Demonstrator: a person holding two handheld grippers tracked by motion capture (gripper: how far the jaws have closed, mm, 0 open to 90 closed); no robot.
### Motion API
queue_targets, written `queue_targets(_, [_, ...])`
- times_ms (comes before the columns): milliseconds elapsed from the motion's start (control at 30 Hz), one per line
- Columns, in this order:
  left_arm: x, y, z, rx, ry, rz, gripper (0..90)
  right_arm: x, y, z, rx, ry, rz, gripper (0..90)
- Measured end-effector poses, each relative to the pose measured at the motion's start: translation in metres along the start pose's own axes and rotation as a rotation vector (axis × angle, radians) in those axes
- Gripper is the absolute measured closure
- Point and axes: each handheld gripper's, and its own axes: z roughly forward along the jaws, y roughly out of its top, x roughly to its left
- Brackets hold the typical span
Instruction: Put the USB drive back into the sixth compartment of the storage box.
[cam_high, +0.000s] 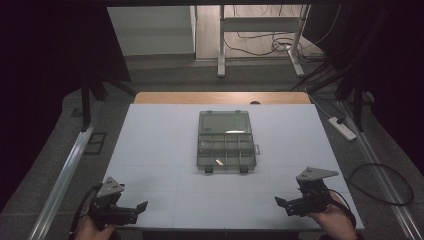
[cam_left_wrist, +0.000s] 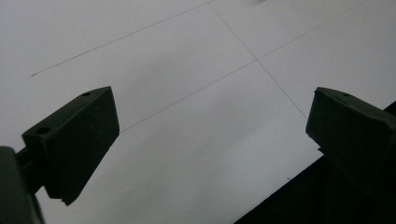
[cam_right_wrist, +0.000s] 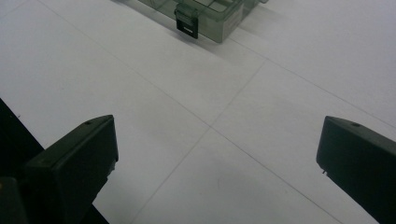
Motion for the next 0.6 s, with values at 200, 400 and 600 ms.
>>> queue_targets(200, [0.000,0.000,0.000,0.001,0.000,-0.001,2.6,-0.003,-0.007,-0.007,-0.009,-0.018,0.022,0.0])
queue_targets(400, [0.000,0.000,0.000,0.001,0.002,-0.001,2.6,-0.004,-0.014,-0.014,-0.011,-0.033,0.043,0.0])
queue_targets(600, [0.000,0.000,0.000,0.002,0.004,-0.002,2.6,-0.006,-0.018,-0.021,-0.028,-0.049,0.067,0.0])
